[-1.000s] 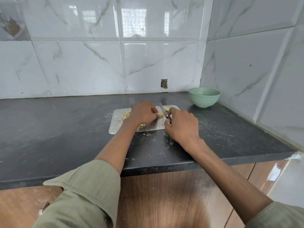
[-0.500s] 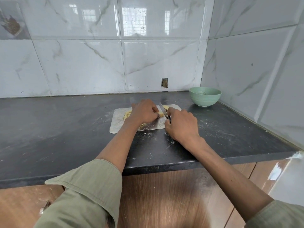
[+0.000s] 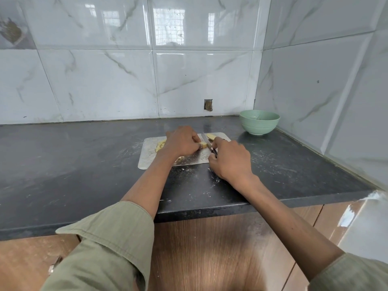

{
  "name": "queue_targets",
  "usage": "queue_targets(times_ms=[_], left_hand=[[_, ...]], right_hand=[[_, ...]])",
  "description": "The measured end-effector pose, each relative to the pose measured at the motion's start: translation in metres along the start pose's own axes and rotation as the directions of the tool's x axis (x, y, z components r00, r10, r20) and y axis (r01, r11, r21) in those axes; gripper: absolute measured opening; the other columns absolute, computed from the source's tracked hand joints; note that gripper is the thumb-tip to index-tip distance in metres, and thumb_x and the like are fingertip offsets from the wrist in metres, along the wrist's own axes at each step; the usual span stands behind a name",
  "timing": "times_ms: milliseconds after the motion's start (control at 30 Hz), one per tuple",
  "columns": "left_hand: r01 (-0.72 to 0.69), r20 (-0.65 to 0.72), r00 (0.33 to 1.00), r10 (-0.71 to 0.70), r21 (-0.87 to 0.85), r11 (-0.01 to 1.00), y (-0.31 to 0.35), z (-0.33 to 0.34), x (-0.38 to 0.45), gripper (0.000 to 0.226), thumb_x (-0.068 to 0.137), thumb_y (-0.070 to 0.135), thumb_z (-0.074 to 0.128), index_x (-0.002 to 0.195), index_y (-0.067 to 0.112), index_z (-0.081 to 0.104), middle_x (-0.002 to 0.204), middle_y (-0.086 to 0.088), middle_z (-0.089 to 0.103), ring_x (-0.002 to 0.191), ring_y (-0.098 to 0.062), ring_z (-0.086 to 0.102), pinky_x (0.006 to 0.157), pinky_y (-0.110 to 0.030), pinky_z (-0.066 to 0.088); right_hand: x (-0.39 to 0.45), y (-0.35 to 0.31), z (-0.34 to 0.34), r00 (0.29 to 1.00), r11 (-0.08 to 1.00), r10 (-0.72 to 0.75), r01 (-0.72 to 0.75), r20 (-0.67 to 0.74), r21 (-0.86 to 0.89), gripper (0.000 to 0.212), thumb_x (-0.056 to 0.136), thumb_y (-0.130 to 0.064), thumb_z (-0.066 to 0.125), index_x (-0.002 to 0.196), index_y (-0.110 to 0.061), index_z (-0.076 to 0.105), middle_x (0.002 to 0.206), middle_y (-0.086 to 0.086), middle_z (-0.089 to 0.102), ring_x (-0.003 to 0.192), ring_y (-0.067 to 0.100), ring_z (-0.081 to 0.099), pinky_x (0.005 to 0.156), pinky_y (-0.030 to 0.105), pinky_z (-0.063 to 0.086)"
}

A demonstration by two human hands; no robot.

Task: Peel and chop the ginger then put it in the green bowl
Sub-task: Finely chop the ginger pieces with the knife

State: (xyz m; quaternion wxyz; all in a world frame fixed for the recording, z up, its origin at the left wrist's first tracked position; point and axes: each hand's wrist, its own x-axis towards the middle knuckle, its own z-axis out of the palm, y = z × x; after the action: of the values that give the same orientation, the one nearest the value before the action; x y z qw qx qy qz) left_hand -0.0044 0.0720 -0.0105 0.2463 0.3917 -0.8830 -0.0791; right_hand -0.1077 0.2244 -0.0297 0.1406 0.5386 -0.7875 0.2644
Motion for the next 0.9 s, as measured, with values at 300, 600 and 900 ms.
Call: queue_targets(times_ms=[300, 600, 900], left_hand=[[0.016, 0.004, 1.000, -0.016, 0.001, 1.000, 0.000, 0.000, 0.001, 0.018, 0.084, 0.045, 0.078, 0.091, 0.028, 0.082, 0.089, 0.016, 0.076, 0.096, -0.012, 0.068, 0.099, -0.044, 0.049], [0.000, 0.001, 1.000, 0.000, -0.010, 1.000, -0.001, 0.002, 0.000, 0.016, 0.085, 0.040, 0.080, 0.094, 0.027, 0.083, 0.094, 0.013, 0.077, 0.097, -0.013, 0.069, 0.096, -0.041, 0.050], [0.008, -0.021, 1.000, -0.008, 0.003, 1.000, 0.002, 0.000, -0.002, 0.012, 0.086, 0.038, 0.078, 0.093, 0.028, 0.082, 0.093, 0.013, 0.075, 0.098, -0.016, 0.067, 0.100, -0.045, 0.047]], right_hand=[[0.001, -0.001, 0.003, 0.999, 1.000, -0.021, 0.022, -0.036, 0.021, 0.022, 0.094, -0.030, 0.054, 0.114, -0.022, 0.059, 0.105, 0.010, 0.066, 0.098, 0.036, 0.059, 0.070, 0.037, 0.036], [0.011, 0.001, 0.006, 0.999, 0.999, -0.038, 0.037, 0.035, 0.018, 0.022, 0.093, -0.028, 0.055, 0.113, -0.023, 0.061, 0.107, 0.010, 0.068, 0.100, 0.036, 0.060, 0.071, 0.036, 0.034], [0.003, 0.000, 0.002, 1.000, 1.000, -0.013, 0.013, 0.000, 0.014, 0.022, 0.093, -0.029, 0.056, 0.113, -0.023, 0.062, 0.107, 0.008, 0.067, 0.101, 0.035, 0.060, 0.072, 0.035, 0.034]])
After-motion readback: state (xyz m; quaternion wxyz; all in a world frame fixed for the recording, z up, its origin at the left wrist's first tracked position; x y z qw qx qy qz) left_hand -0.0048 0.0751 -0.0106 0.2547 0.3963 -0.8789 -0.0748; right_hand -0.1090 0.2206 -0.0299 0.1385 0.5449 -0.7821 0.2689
